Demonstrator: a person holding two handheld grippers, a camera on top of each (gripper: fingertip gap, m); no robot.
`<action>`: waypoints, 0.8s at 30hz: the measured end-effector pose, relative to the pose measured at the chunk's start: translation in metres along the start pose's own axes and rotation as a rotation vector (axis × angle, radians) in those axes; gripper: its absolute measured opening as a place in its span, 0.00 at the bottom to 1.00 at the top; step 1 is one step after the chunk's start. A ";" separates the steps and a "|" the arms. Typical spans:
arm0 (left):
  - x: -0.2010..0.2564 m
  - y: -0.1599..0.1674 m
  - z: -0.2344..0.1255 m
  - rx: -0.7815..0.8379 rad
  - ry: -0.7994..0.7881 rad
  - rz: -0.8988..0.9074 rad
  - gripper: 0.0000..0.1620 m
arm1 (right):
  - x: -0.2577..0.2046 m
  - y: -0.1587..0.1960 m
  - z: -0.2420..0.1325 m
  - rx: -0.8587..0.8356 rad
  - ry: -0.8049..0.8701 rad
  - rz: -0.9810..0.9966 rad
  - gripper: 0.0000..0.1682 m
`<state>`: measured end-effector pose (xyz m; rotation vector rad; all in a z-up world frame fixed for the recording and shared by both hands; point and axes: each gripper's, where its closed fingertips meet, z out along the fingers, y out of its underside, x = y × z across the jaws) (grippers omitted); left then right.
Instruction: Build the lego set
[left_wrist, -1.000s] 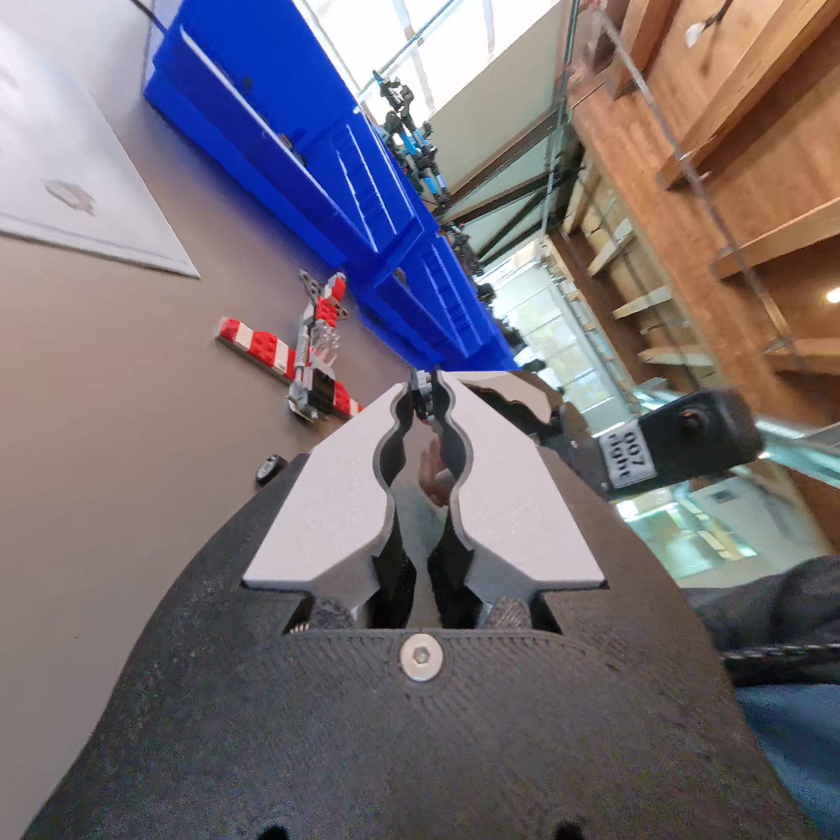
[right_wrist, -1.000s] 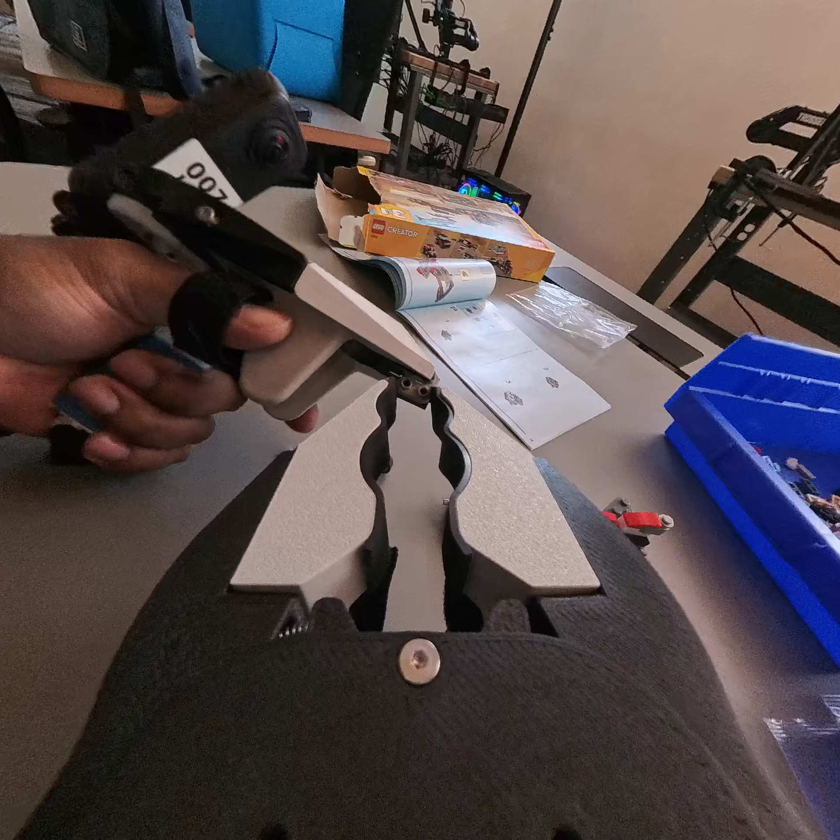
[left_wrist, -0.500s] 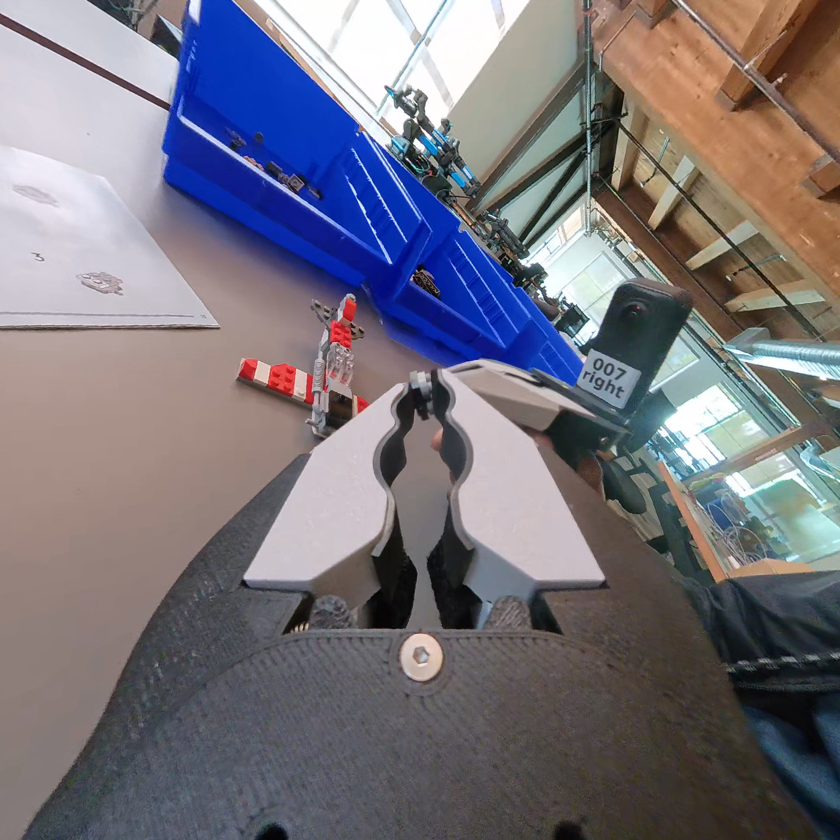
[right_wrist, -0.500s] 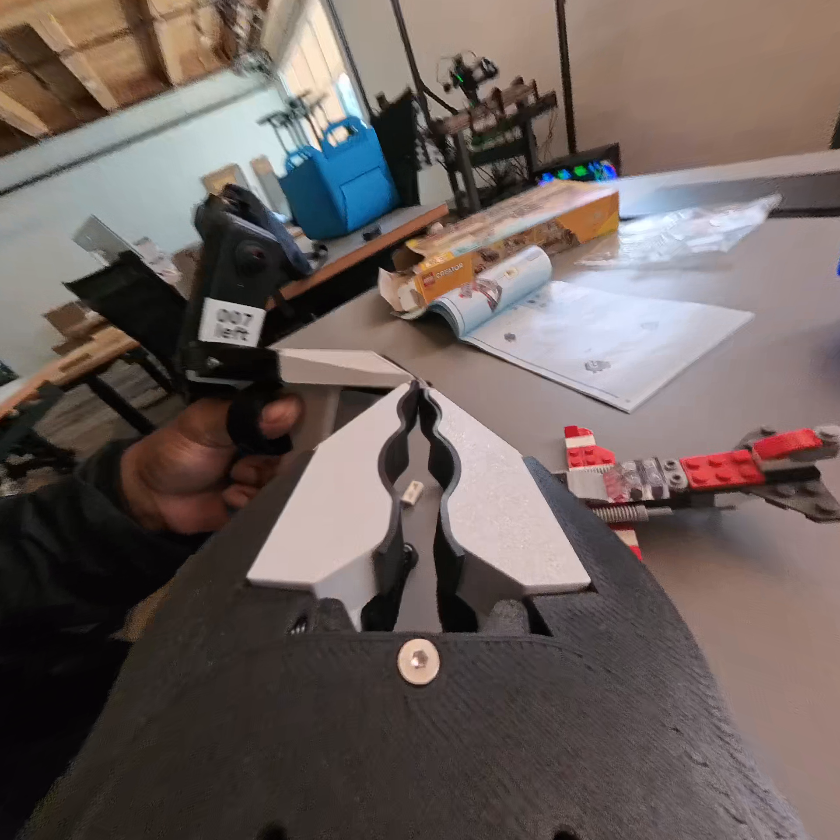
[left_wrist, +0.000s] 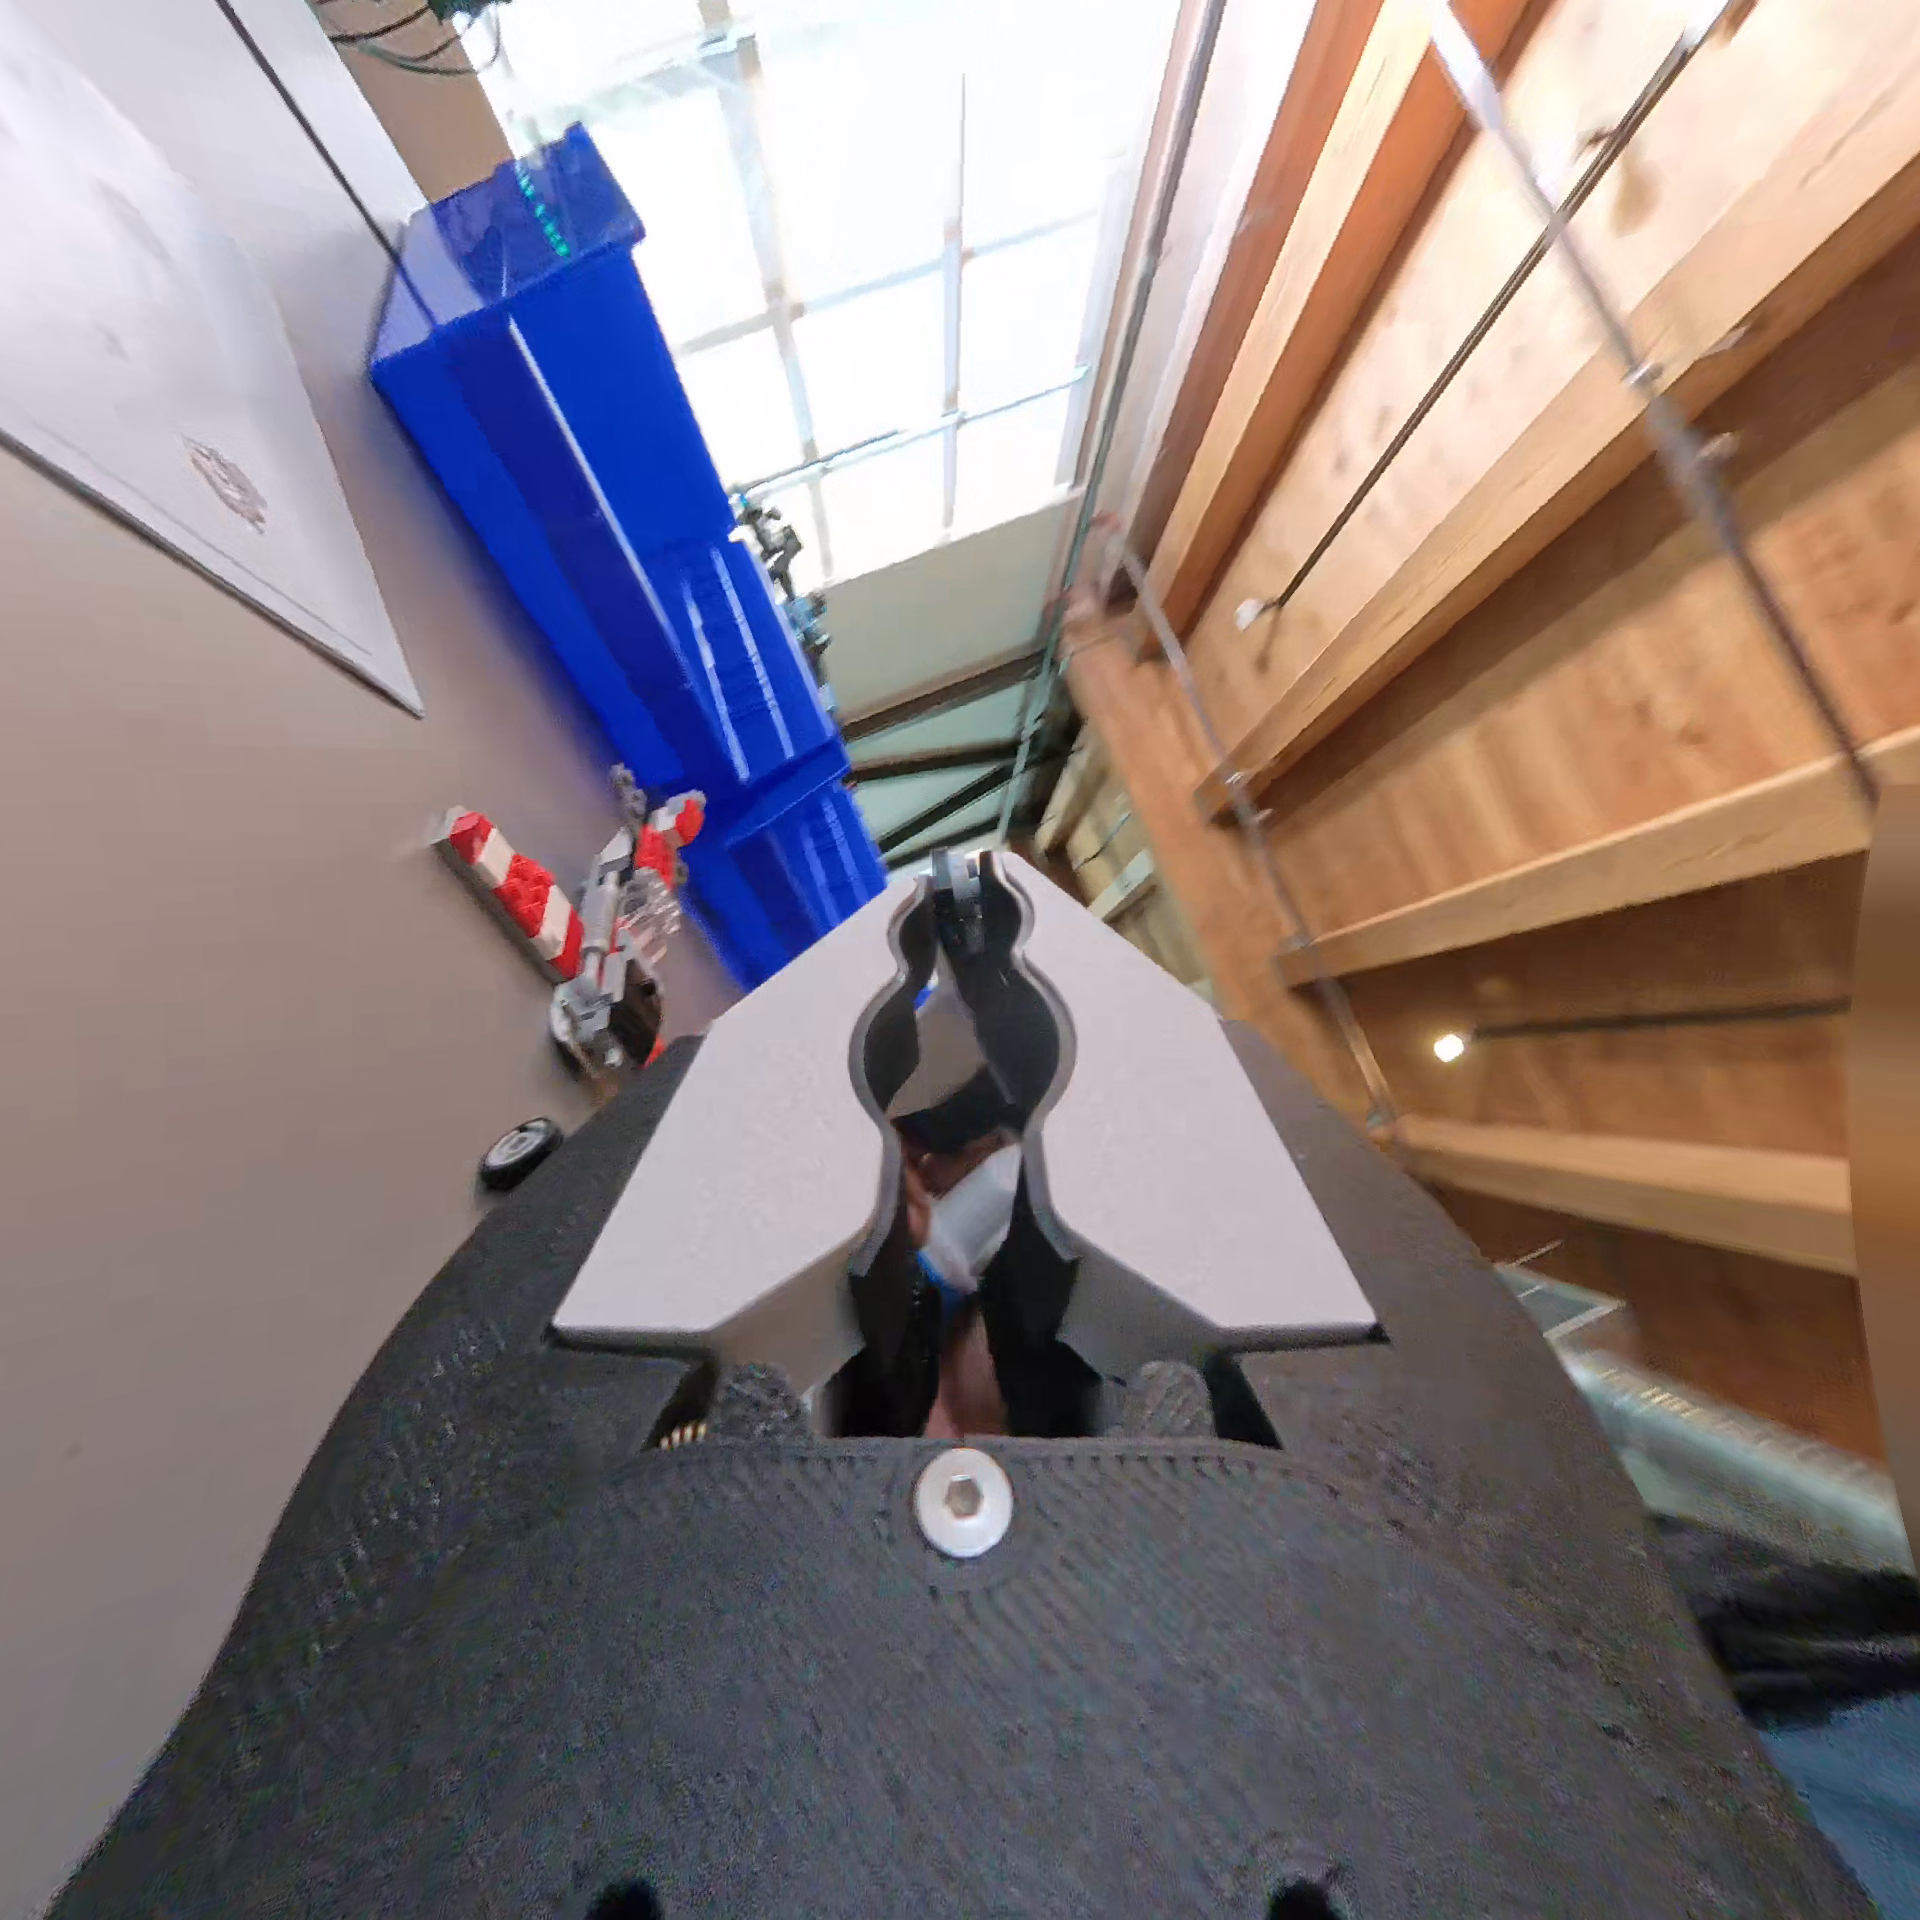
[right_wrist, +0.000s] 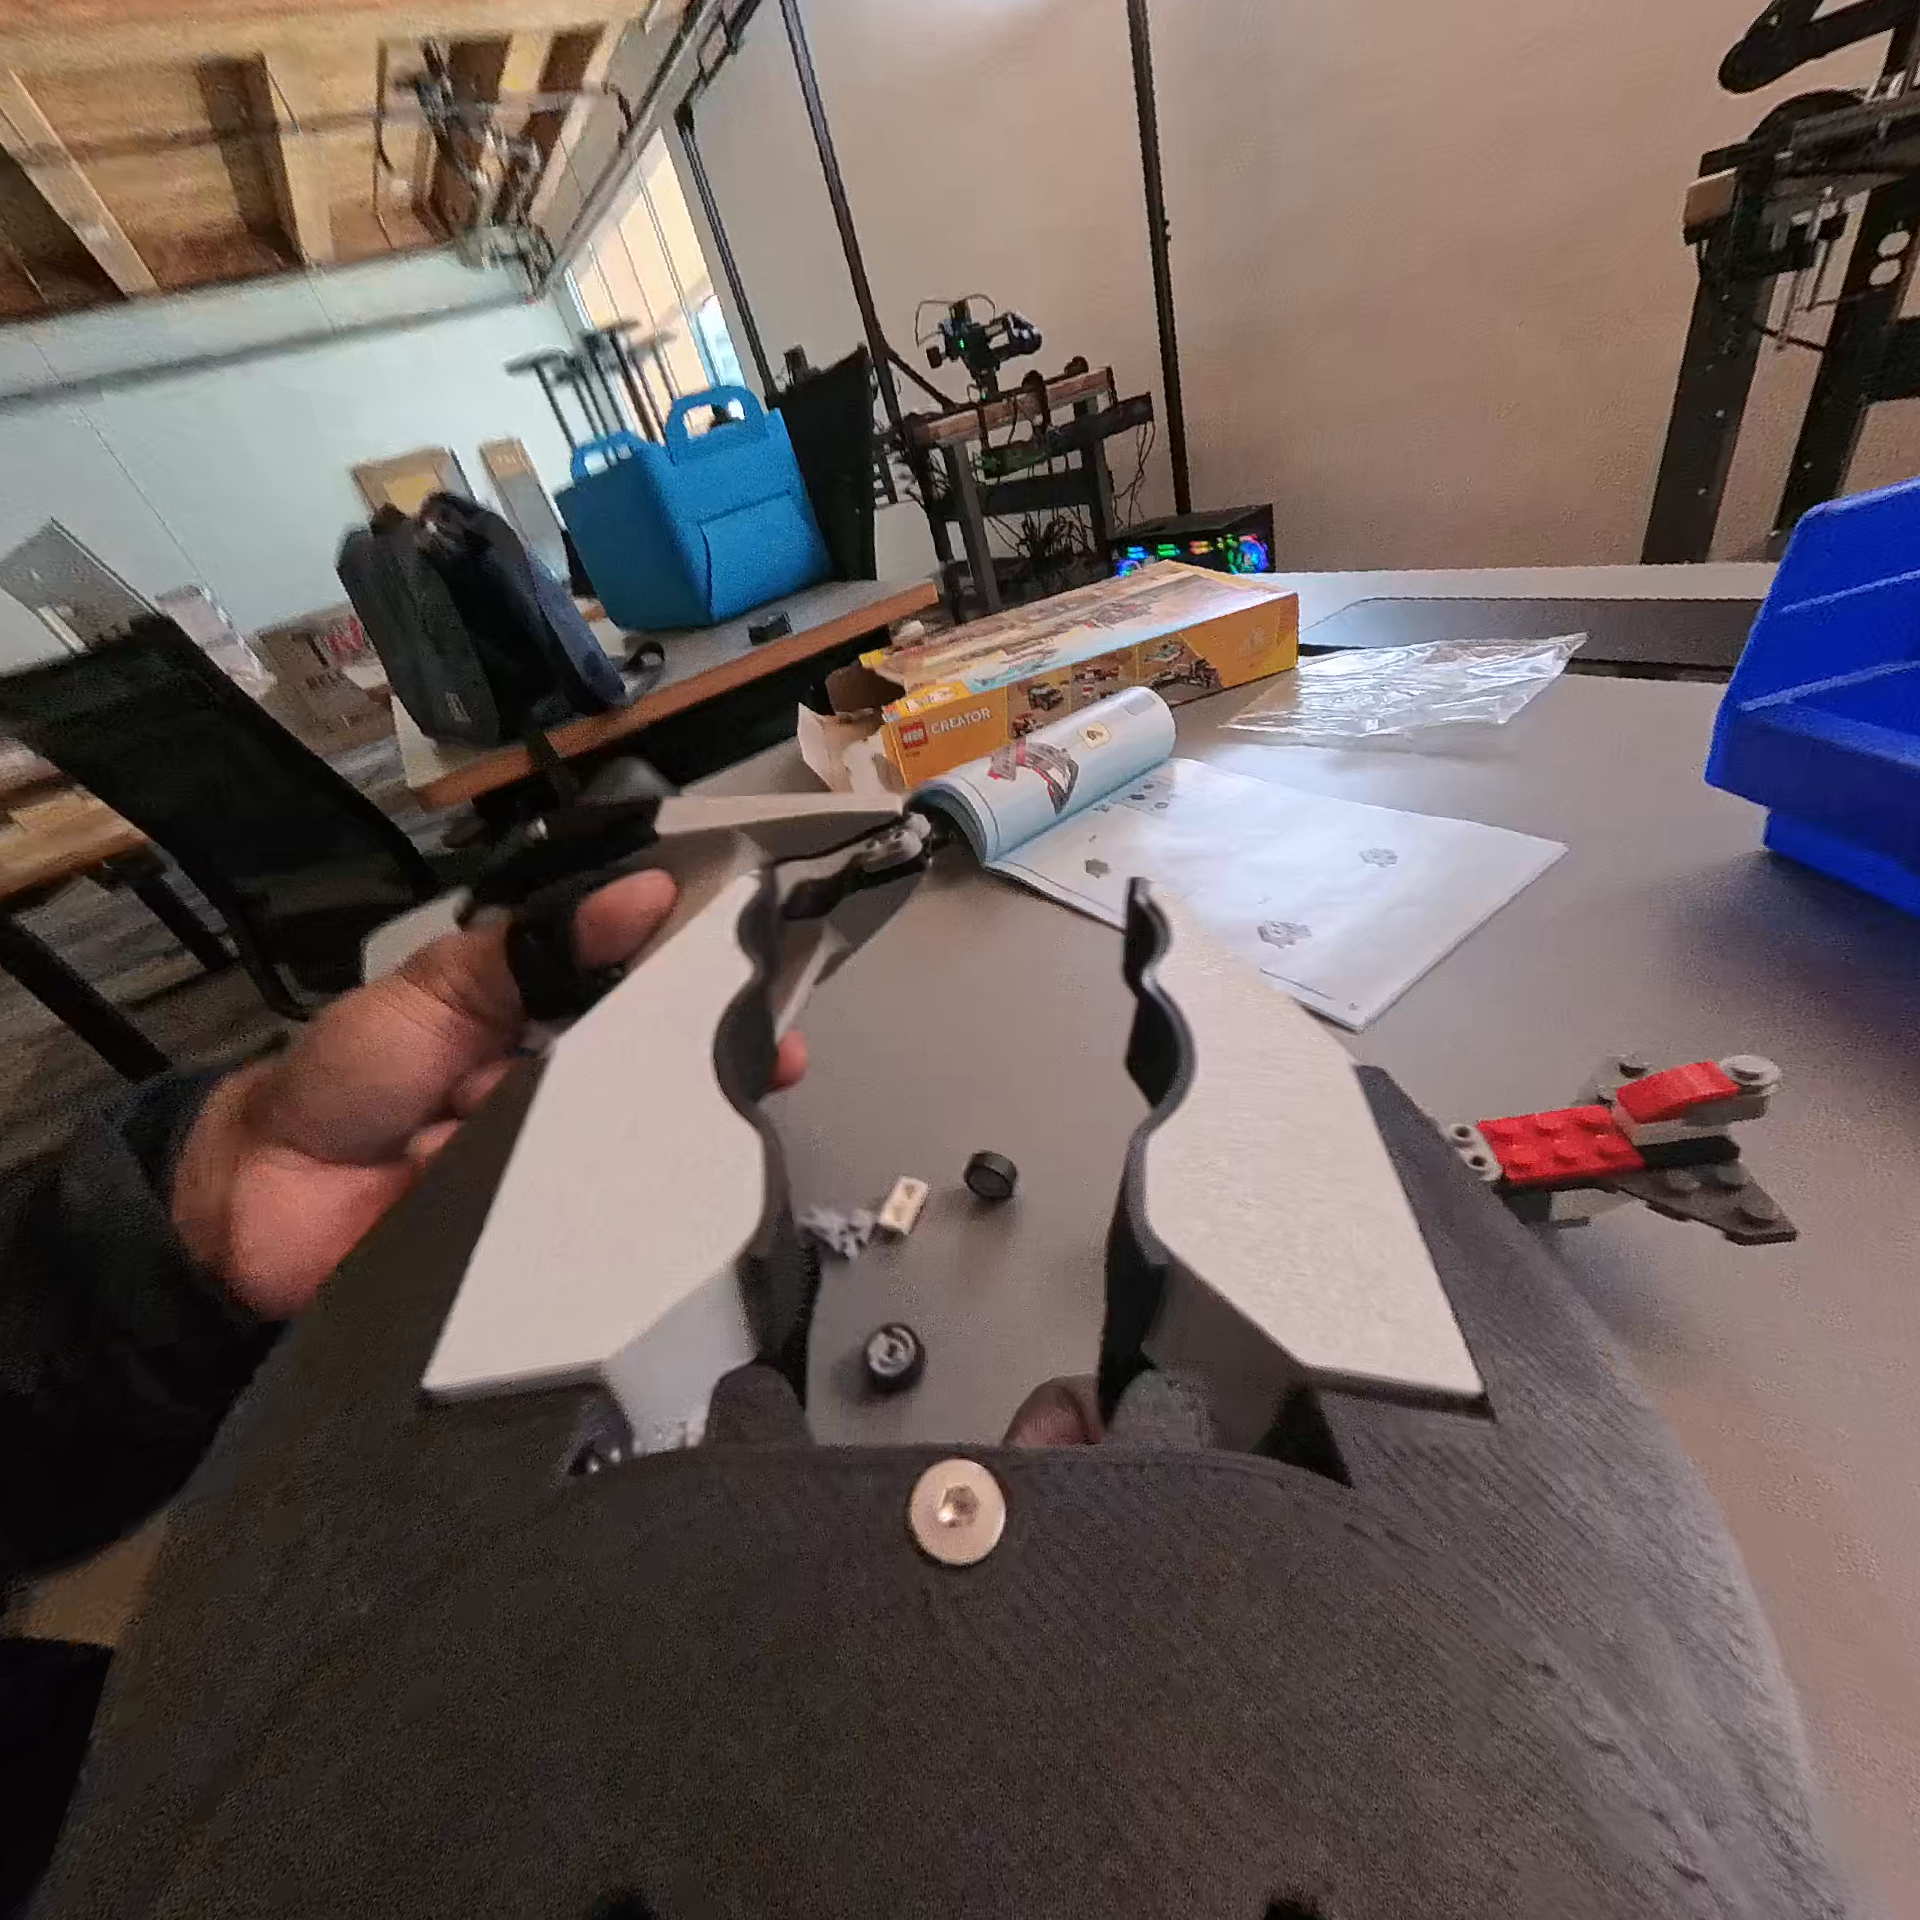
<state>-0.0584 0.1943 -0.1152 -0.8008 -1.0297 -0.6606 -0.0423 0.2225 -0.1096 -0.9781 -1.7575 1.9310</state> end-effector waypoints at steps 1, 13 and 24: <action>0.003 -0.003 0.000 0.034 0.033 -0.029 0.06 | -0.001 -0.004 0.001 0.028 -0.011 0.048 0.46; 0.031 0.020 0.020 0.143 0.148 -0.013 0.06 | 0.008 -0.090 -0.016 0.669 -0.228 0.686 0.53; 0.057 0.034 0.028 0.120 0.176 0.059 0.06 | -0.024 -0.125 -0.035 0.684 -0.366 0.534 0.27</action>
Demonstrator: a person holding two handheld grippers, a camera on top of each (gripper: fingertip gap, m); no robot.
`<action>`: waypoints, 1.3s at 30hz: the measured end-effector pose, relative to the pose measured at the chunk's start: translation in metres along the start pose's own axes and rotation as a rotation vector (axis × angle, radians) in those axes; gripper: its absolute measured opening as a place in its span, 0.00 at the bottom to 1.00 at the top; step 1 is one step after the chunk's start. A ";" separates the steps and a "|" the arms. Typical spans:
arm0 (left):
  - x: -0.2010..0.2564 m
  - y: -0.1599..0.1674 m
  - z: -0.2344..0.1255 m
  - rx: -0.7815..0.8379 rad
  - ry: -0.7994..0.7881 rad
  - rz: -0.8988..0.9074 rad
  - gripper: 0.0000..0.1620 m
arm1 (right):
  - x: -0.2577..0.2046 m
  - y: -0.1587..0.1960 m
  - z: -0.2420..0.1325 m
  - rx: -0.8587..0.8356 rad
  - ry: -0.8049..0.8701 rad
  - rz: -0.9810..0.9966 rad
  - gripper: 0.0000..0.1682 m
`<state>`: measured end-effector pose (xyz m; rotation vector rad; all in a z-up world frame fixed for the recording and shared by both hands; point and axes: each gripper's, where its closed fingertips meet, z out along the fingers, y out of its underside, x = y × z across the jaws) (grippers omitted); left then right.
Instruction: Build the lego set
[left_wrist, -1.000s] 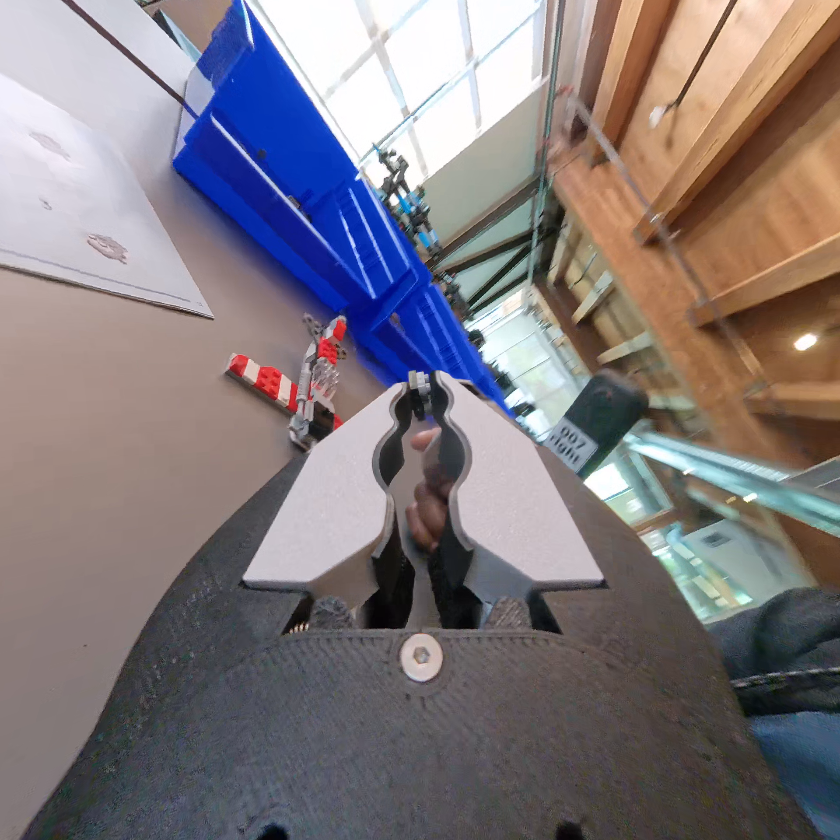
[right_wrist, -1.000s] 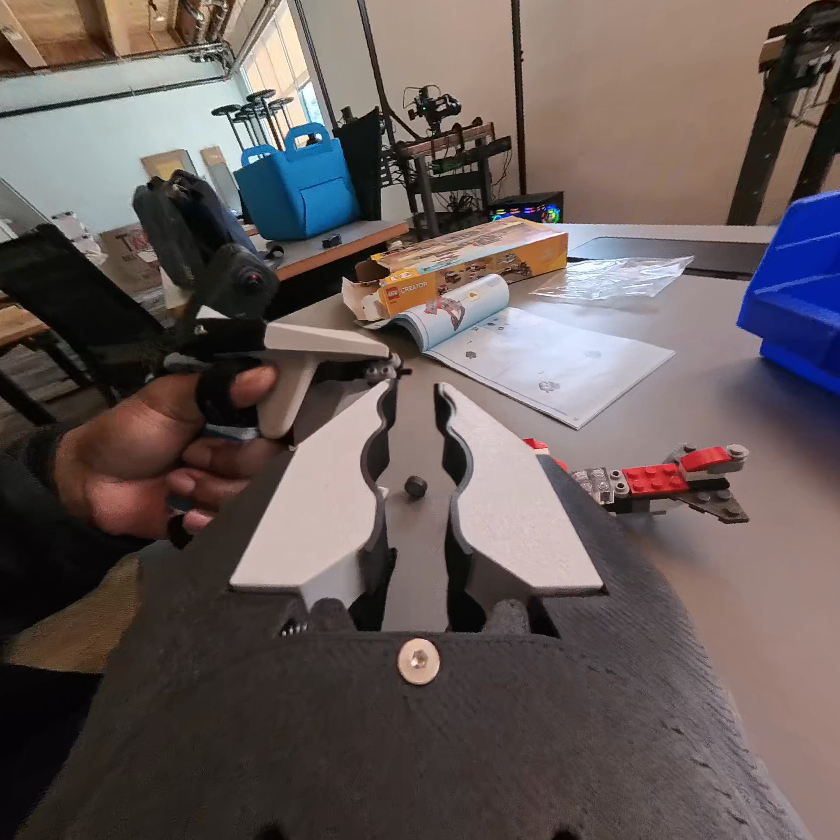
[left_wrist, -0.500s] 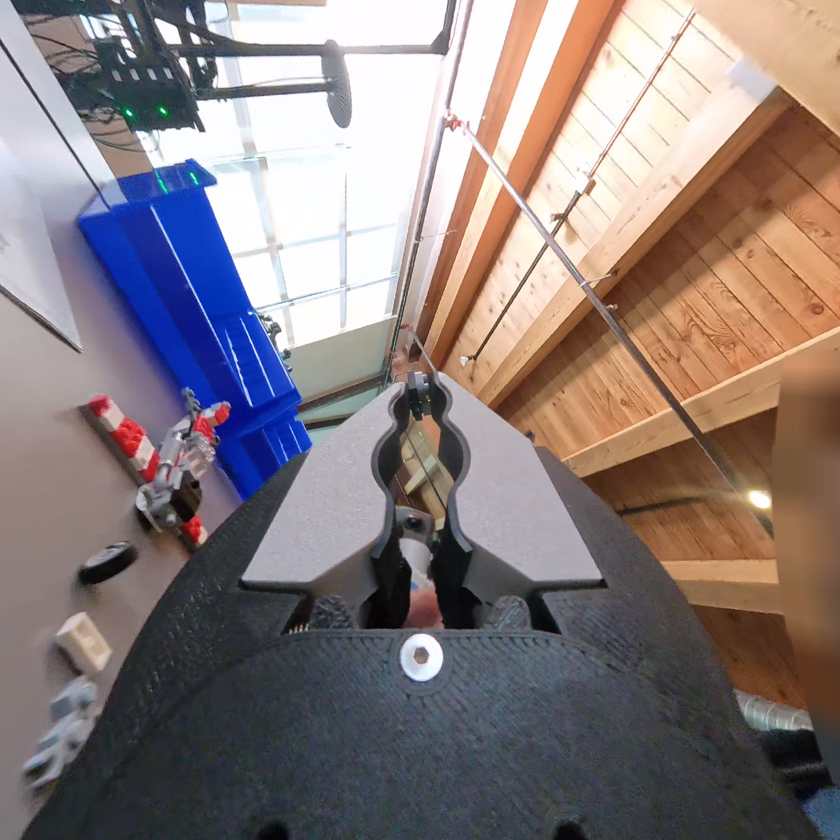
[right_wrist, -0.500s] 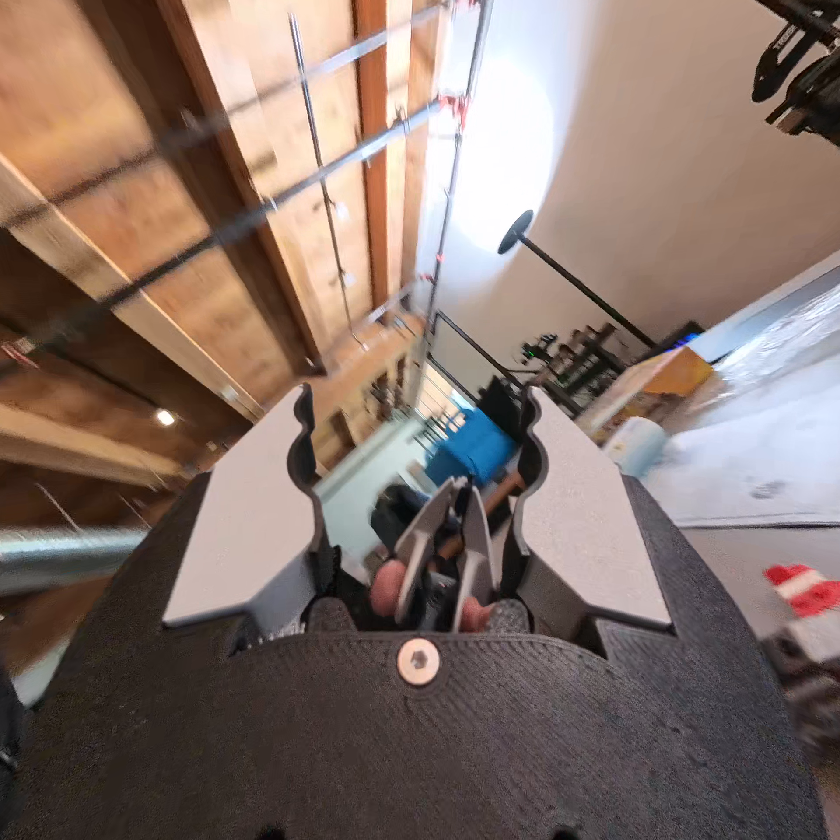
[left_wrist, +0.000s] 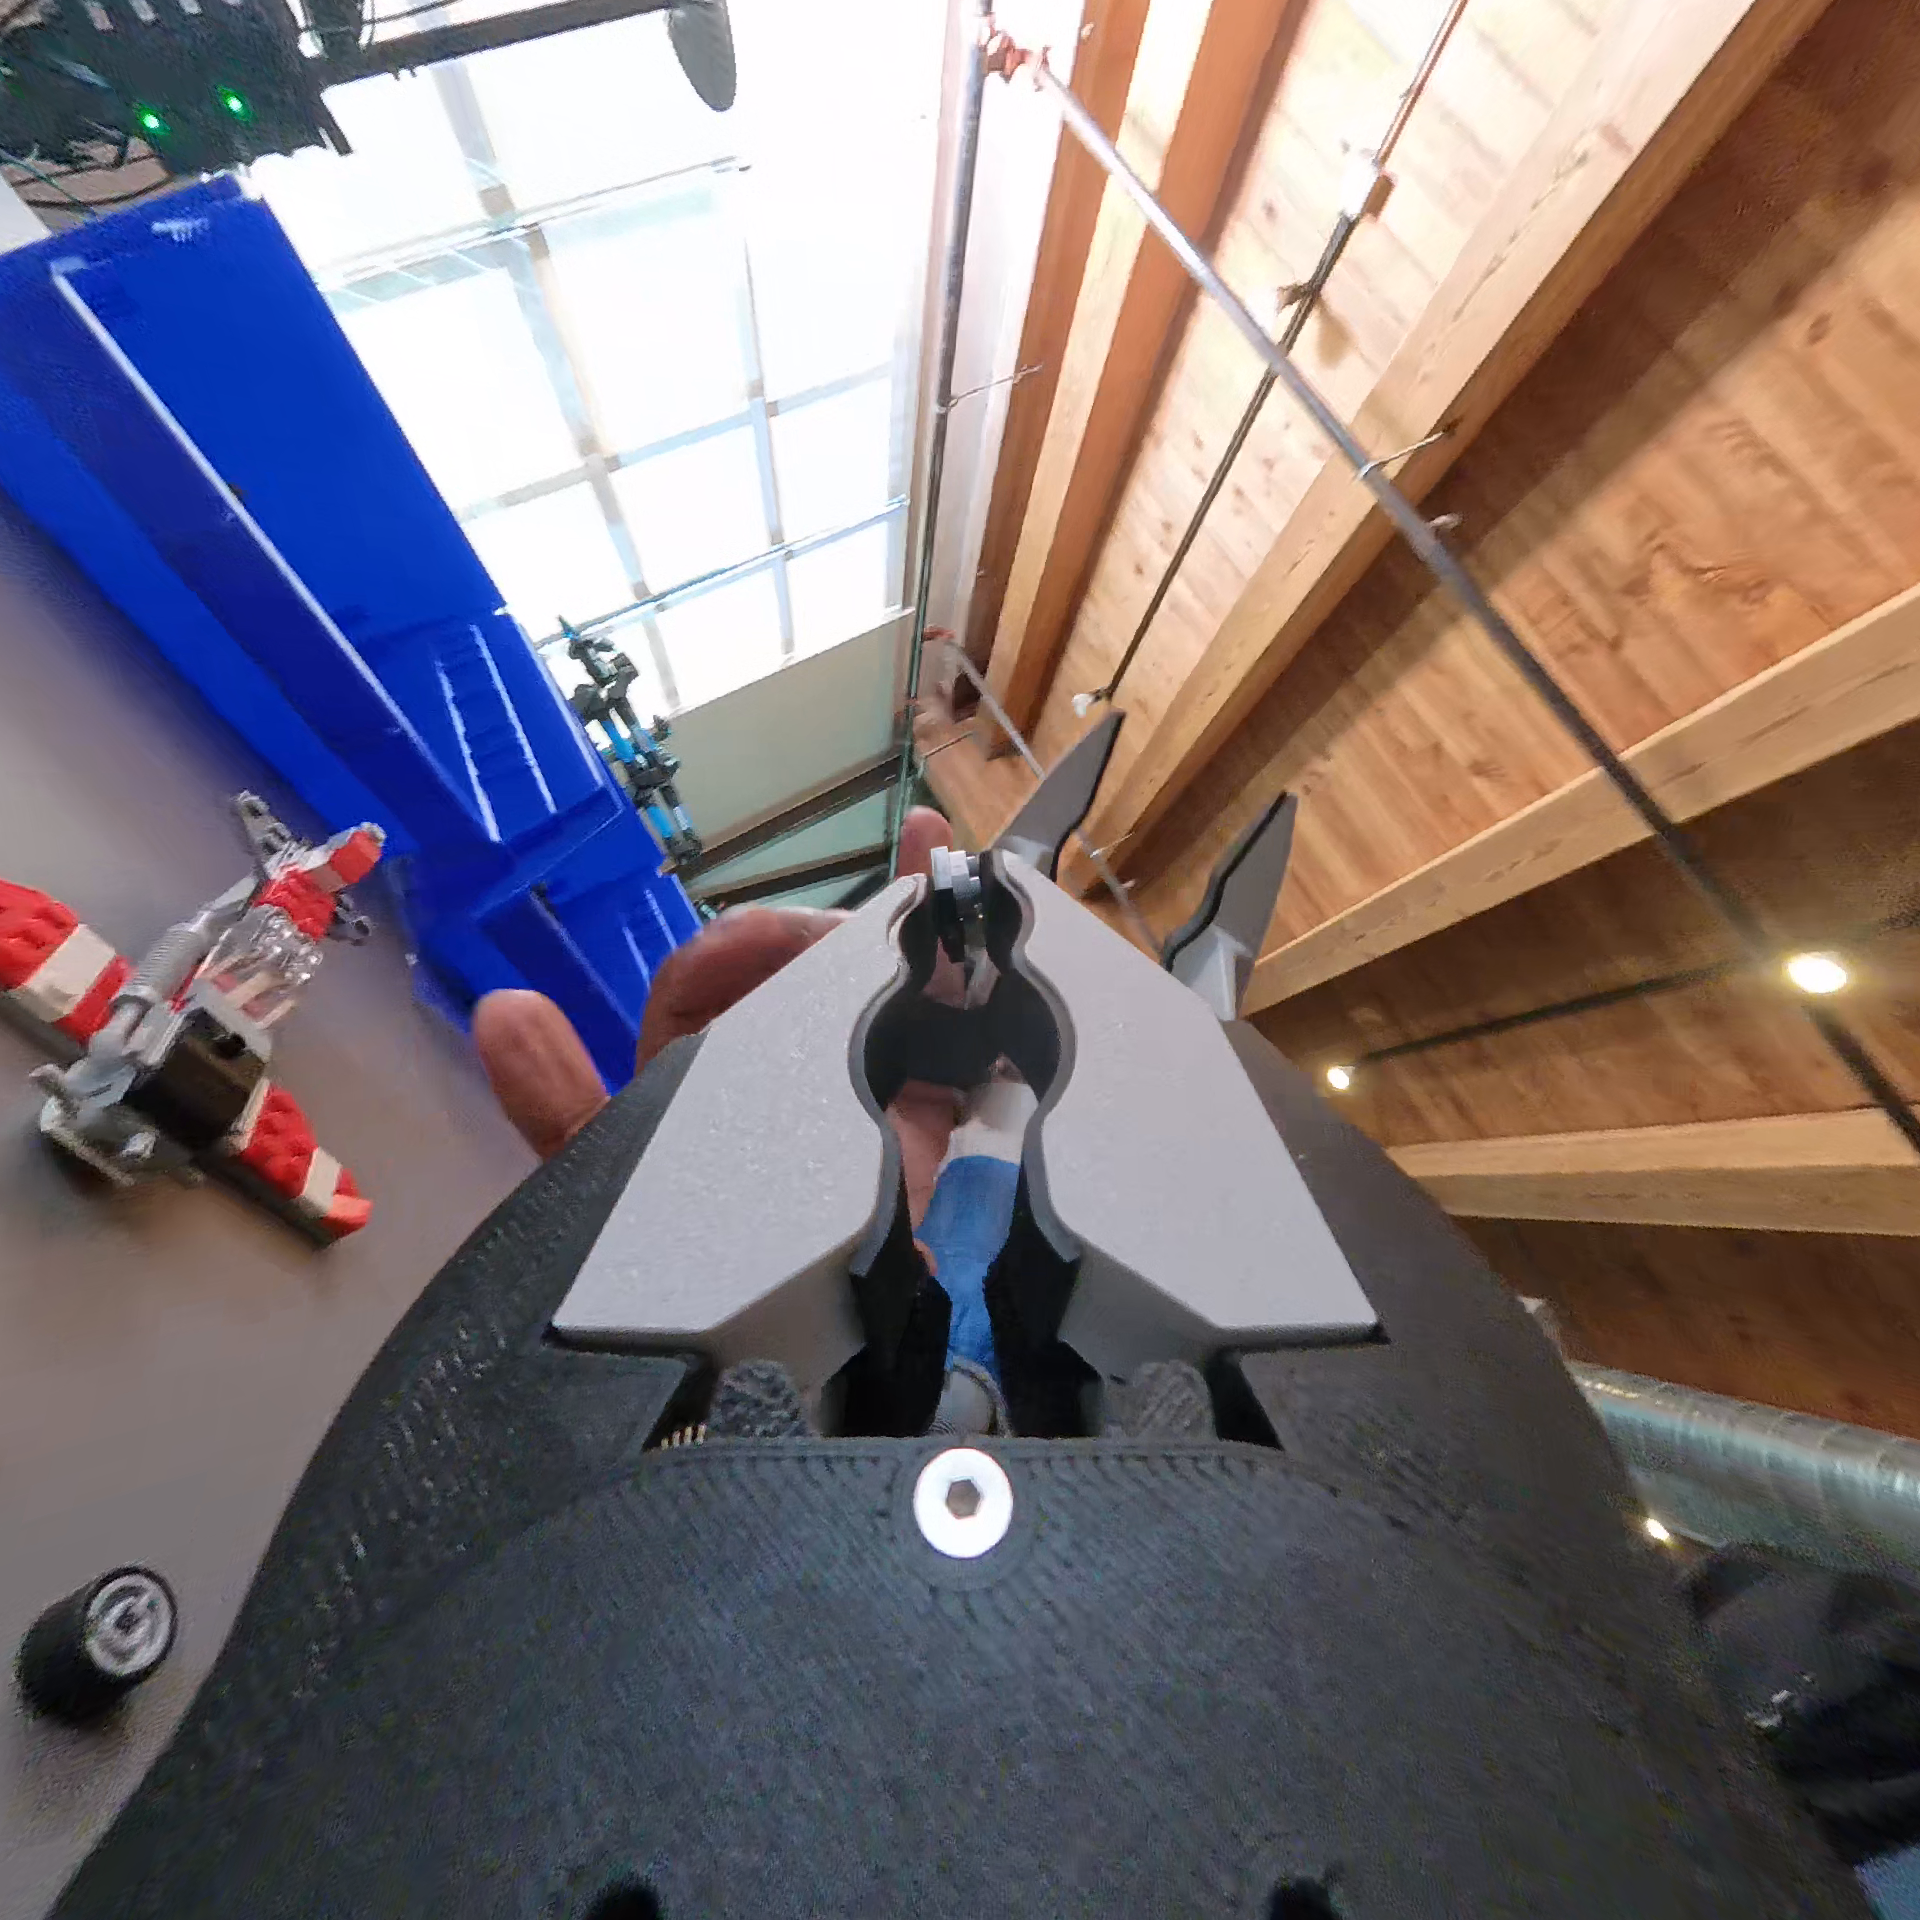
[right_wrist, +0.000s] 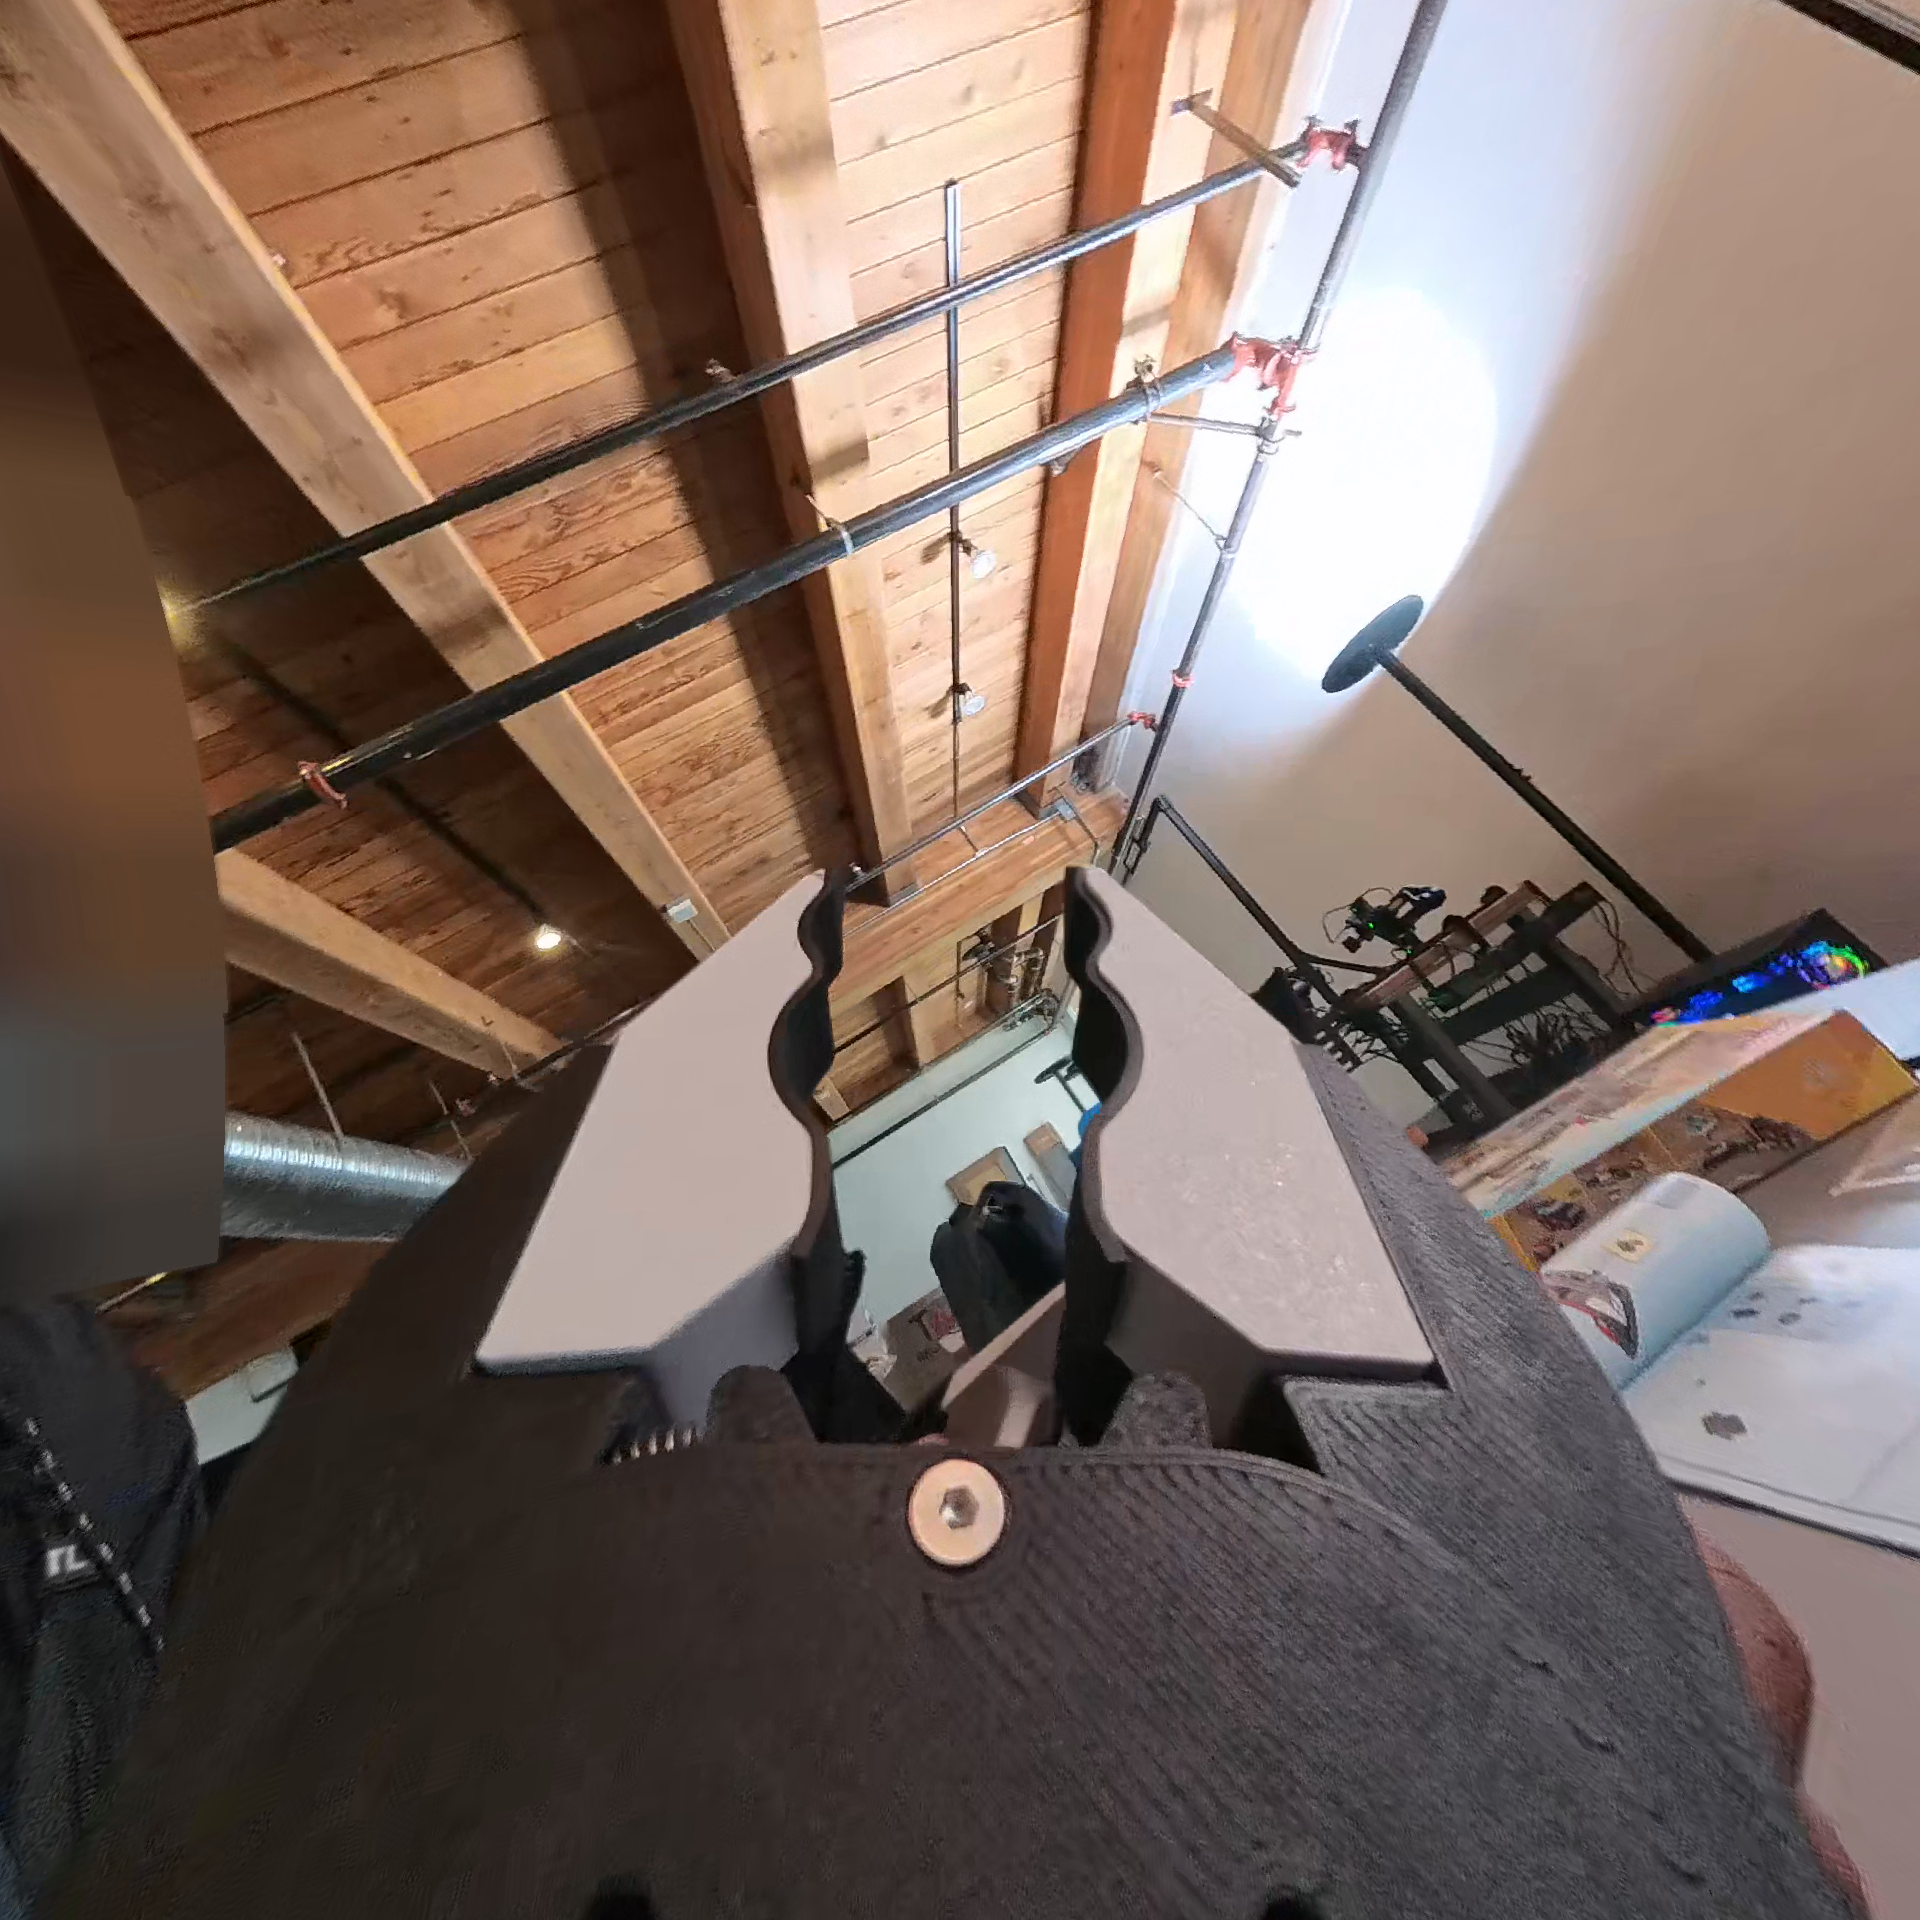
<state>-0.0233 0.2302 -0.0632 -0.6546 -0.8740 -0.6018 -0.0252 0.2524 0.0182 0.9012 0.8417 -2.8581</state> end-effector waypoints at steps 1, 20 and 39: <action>0.001 -0.005 -0.001 0.019 0.006 0.005 0.06 | -0.004 -0.001 0.000 0.002 -0.004 -0.020 0.26; -0.044 -0.093 -0.051 -0.132 -0.437 0.681 0.07 | 0.079 0.060 -0.050 -0.688 0.370 -0.794 0.41; -0.060 -0.054 -0.024 -0.153 -0.330 0.360 0.07 | 0.094 0.088 -0.056 -0.716 0.418 -0.970 0.23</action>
